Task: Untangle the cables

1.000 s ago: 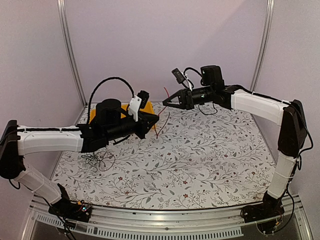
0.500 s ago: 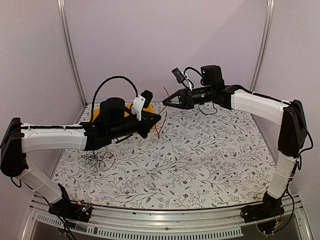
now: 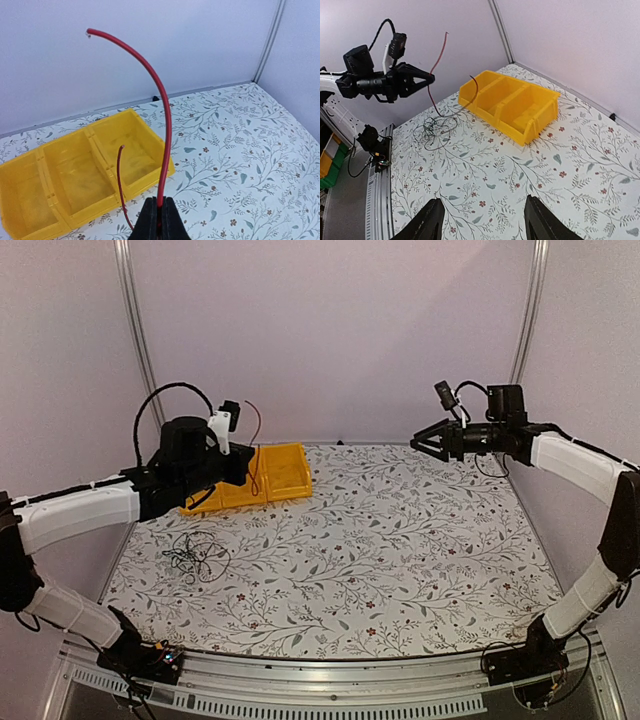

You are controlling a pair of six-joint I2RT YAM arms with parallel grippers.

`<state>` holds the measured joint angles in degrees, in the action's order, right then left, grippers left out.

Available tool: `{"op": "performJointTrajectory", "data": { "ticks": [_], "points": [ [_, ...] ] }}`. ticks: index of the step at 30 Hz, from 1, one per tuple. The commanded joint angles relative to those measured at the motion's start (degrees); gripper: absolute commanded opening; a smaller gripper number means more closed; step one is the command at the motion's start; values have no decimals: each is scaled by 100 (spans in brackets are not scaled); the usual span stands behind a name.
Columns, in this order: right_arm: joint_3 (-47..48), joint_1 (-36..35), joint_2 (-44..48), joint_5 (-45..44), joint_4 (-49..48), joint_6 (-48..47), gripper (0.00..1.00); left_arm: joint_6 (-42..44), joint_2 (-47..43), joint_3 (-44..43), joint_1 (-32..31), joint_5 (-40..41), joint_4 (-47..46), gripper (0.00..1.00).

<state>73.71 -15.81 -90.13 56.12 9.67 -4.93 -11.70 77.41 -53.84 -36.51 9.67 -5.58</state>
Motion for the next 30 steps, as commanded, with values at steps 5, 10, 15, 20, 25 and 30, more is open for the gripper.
{"op": "performJointTrajectory", "data": {
  "ticks": [5,10,15,20,25,30],
  "points": [
    [-1682,403,889,-435,486,-2069,58,-143,-215,339,1170,618,326,0],
    [-1471,404,833,-383,667,-2198,57,-41,150,288,1663,625,52,0],
    [-1589,398,796,-156,639,-2264,55,30,722,145,2063,527,-174,0],
    [-1607,397,807,-119,657,-2305,54,253,1364,32,2319,458,-469,0],
    [-1606,398,797,-136,706,-2387,53,258,1867,-90,2607,133,-588,0],
    [-1598,400,766,-127,721,-2432,53,268,2207,-163,2781,-268,-850,0]
  ]
}}
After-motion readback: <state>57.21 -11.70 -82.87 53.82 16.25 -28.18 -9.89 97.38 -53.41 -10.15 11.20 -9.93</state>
